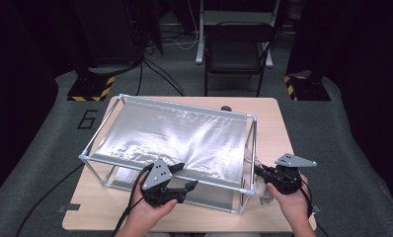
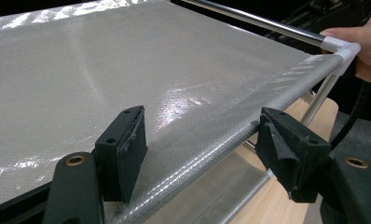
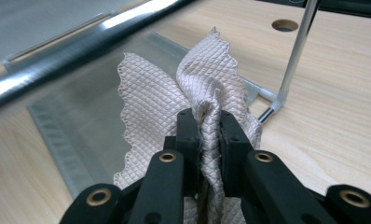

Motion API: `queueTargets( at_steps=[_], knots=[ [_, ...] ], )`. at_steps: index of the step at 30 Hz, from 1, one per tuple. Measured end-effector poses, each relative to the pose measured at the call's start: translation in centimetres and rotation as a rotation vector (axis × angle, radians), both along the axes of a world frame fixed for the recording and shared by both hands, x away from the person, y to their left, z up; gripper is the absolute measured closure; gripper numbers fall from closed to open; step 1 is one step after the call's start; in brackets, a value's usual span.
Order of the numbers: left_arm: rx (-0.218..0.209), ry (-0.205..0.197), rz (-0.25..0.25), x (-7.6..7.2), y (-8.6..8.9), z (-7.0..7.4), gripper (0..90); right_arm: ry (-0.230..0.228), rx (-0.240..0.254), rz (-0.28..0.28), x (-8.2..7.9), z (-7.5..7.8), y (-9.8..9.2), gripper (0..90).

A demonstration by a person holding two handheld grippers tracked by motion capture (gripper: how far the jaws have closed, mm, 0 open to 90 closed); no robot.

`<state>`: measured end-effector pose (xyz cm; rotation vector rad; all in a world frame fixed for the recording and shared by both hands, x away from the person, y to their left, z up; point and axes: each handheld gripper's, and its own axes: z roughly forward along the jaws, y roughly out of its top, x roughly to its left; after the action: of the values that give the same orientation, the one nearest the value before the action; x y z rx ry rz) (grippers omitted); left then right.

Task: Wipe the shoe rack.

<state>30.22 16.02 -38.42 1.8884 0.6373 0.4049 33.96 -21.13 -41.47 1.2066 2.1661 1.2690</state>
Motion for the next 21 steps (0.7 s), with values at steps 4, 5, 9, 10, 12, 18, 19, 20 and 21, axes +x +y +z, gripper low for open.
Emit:
queueTargets(
  at_steps=[4,5,9,10,12,18,19,20,21],
  knots=[
    [0.000,0.000,0.000,0.0,0.0,0.0,32.9,-0.018,-0.001,0.011,-0.3,0.8,0.1,81.7],
    [0.002,0.001,0.001,0.0,0.0,0.0,32.9,-0.021,0.003,0.011,-0.3,1.0,0.2,81.7],
    [-0.004,0.001,0.005,0.0,-0.1,0.0,32.9,-0.027,0.019,0.016,-0.6,2.1,0.1,81.8],
    [-0.005,0.001,0.003,0.0,-0.1,0.0,32.9,-0.033,0.022,0.020,-0.6,2.4,0.1,81.8],
    [-0.001,-0.005,0.003,0.0,0.0,-0.1,33.0,-0.029,0.026,0.031,-0.8,2.9,0.1,82.1],
    [0.001,-0.005,0.002,0.0,0.0,0.0,32.9,-0.028,0.014,0.030,-1.0,3.5,-0.1,82.3],
    [0.001,-0.005,0.002,0.0,0.0,0.0,33.0,-0.030,0.016,0.030,-1.0,3.6,-0.3,82.4],
    [0.001,-0.005,0.002,0.0,0.0,0.0,32.9,-0.026,0.027,0.023,-1.0,3.8,-0.3,82.3],
    [0.001,-0.005,0.002,0.0,0.0,0.0,33.0,-0.026,0.027,0.023,-1.0,3.8,-0.3,82.3]
  ],
)
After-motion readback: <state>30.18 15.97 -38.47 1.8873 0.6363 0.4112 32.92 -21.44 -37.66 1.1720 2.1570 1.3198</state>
